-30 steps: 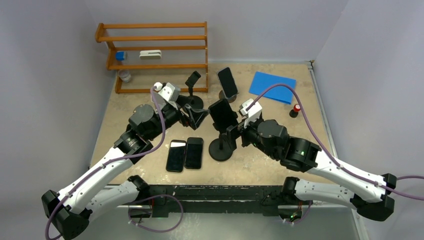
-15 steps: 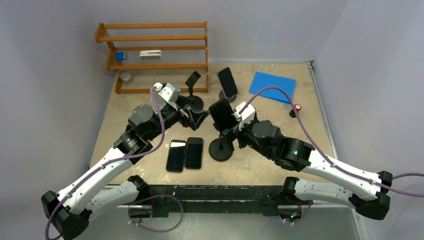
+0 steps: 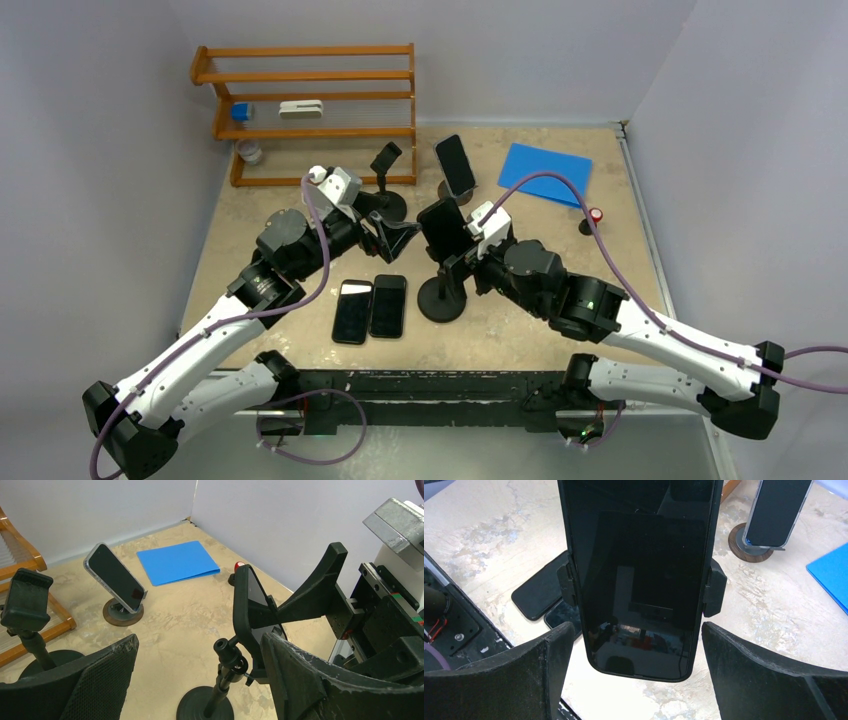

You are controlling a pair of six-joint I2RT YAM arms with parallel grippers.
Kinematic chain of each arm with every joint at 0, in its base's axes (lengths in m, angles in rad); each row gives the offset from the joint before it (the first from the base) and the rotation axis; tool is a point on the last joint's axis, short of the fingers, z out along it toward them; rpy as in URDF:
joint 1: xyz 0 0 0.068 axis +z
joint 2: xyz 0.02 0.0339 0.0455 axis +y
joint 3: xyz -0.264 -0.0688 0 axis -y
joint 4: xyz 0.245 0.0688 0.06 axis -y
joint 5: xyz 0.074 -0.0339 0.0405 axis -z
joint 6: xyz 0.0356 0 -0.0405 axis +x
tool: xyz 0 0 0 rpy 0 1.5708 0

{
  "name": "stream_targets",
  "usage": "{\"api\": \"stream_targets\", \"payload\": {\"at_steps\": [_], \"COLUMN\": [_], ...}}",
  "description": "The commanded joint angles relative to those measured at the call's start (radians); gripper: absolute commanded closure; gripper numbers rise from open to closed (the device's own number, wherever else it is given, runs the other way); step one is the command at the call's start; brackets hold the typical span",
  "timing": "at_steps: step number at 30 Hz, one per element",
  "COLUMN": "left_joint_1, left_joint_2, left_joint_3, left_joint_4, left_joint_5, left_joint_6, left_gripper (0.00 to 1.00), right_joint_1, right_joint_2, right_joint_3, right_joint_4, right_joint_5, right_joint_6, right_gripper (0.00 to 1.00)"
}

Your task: Remove the phone from the phone stand

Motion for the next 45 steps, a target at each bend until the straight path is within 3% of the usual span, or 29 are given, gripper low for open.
{"api": "stream_targets", "payload": {"at_steps": [1, 30, 36, 45], "left_joint_1": [-0.003, -0.013, -0.012, -0.012], "left_joint_2": [-0.01, -0.005, 0.008, -0.025], "left_joint_3": [-0.001, -0.001, 0.001, -0.061], "left_joint_4": [0.046, 0.0, -0.014, 0.008], "left_joint_5": [0.018, 0.057, 0.09, 0.165], "left_joint_6": [-0.008, -0.054, -0.106, -0.289], "left_gripper": [0.1, 0.11, 0.13, 0.18], "right_joint_1": [0.006, 0.006, 0.006, 0.006], "right_joint_2": [0.012, 0.056, 0.053, 0.068], "right_joint_3": [0.012, -0.006, 0.003, 0.052], "right_joint_4": [0.057, 0.077, 0.066, 0.042], "right_joint_5": [0.029, 0.081, 0.08, 0.059], "right_joint_6": [-0.017, 0.005, 0.01, -0.002], "right_gripper": [0.01, 0.04, 0.11, 0.33]}}
